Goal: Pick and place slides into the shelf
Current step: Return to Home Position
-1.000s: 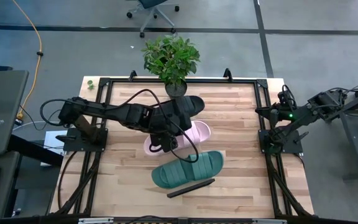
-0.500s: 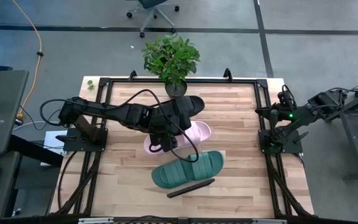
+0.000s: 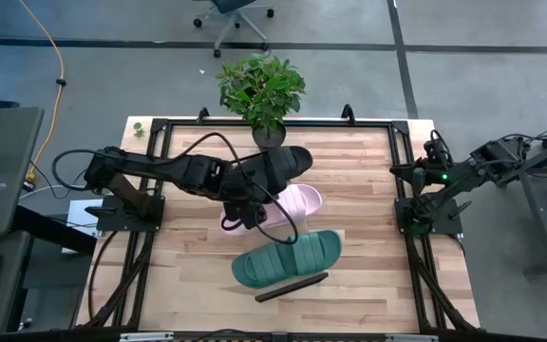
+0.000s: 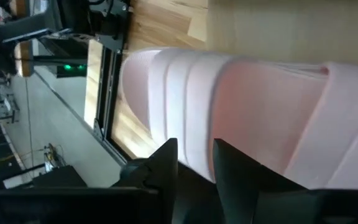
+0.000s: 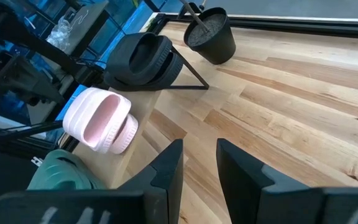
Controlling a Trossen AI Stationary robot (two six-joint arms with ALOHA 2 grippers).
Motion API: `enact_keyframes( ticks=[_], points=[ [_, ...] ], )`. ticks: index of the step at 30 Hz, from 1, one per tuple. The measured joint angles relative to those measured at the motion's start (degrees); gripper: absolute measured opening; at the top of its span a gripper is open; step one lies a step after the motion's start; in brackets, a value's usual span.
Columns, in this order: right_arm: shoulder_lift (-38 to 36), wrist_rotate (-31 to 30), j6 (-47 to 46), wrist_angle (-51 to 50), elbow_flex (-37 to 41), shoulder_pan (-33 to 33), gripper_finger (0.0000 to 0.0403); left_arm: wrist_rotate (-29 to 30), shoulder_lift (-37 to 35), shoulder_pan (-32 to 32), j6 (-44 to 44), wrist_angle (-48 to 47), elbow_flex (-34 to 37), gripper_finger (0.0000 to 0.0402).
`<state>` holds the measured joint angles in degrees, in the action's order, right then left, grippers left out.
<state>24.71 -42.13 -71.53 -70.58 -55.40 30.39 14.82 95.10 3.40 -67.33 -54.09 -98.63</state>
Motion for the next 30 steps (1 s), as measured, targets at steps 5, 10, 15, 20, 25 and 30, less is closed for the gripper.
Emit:
enact_keyframes(
  ticks=[5,10,15,20,25,30],
  points=[
    [0.0,0.5,0.0,-0.1,0.0,0.0,0.0087,0.2,-2.6,0.0,3.4,-2.0,0.0,0.0081],
    [0.0,0.9,0.0,0.0,0.0,0.0,0.0087,0.1,-5.8,0.0,8.3,-3.0,0.0,0.0074],
    [0.0,2.0,1.0,0.5,0.0,0.0,0.0087,0.2,-9.3,0.0,13.7,-2.9,0.0,0.0069],
    [0.0,3.2,4.4,4.2,0.0,0.0,0.0087,0.2,-12.3,0.0,20.1,-3.3,0.0,0.0061],
    [0.0,3.8,9.9,9.3,0.0,0.0,0.0087,-0.1,-14.2,0.0,27.1,-3.4,0.0,0.0051],
    [-0.1,6.0,17.3,14.8,0.0,0.0,0.0087,-1.5,-16.2,0.0,32.8,-3.5,0.0,0.004]
  ],
)
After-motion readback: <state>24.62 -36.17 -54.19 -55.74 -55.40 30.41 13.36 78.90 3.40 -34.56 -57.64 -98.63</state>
